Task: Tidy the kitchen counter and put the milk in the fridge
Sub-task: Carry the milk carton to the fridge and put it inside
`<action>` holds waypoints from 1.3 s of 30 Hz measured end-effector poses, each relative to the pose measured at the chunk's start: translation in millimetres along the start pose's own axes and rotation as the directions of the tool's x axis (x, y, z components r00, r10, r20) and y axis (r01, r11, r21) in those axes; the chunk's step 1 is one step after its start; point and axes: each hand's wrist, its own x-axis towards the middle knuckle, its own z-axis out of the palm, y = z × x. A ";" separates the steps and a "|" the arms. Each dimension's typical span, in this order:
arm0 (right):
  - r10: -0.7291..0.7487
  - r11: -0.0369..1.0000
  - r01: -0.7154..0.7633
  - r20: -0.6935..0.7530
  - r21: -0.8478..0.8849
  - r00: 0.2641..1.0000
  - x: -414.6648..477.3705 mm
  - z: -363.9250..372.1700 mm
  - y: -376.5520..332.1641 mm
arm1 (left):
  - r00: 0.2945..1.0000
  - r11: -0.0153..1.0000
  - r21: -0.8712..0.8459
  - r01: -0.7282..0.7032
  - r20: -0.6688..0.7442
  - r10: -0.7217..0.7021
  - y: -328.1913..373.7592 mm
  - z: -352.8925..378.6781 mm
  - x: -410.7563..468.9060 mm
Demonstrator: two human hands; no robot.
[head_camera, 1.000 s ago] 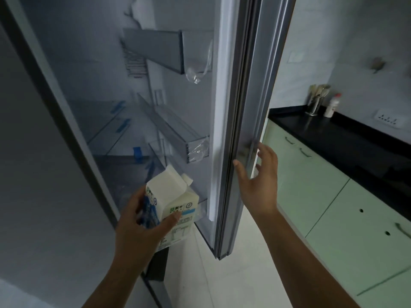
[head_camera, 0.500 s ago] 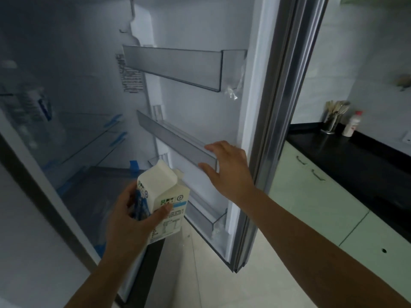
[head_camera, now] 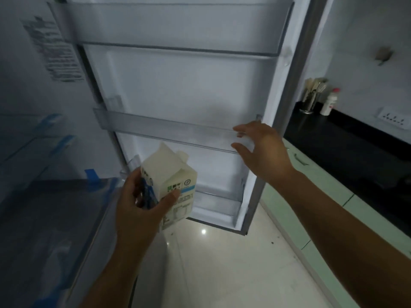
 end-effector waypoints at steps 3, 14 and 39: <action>0.058 0.998 -0.059 0.014 0.036 0.998 17.5 5.0 22.6 | 1.000 1.000 0.010 0.020 0.024 -0.020 -3.4 16.2 18.6; -0.039 0.995 0.045 -0.060 0.089 0.997 57.6 34.5 103.4 | 0.986 0.994 0.106 0.033 -0.168 -0.015 -23.0 76.3 54.0; -0.807 0.449 0.381 0.185 0.808 0.561 111.1 213.0 -136.6 | 0.354 0.890 0.351 0.289 -0.903 0.241 48.4 -32.7 -7.4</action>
